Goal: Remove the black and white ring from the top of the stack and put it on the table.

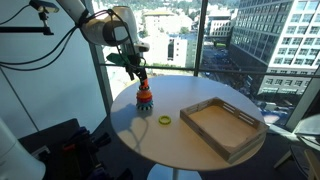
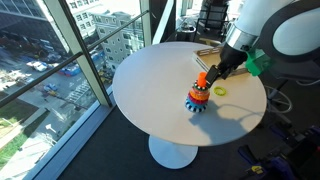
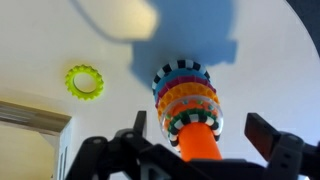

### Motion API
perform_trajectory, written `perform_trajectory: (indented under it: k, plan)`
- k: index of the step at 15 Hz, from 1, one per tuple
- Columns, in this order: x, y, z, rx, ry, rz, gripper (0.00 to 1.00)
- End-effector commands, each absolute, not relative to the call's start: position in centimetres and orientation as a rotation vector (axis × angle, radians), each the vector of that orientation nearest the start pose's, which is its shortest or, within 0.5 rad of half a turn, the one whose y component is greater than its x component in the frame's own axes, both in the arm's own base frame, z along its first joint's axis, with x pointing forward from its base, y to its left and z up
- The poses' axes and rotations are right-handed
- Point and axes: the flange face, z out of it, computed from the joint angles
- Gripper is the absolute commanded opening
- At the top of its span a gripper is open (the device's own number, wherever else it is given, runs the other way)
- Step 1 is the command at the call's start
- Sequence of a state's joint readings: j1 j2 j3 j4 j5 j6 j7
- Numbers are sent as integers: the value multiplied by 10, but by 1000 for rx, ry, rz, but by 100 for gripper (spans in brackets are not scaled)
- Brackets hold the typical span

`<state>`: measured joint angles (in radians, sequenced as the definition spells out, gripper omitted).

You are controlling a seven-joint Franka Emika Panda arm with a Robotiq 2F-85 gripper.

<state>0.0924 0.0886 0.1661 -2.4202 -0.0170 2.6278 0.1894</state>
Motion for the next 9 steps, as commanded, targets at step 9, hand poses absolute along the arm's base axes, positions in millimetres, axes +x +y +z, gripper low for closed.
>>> perform_trajectory:
  k: [9]
  plan:
    - [521, 146, 269, -3124, -169, -195, 100]
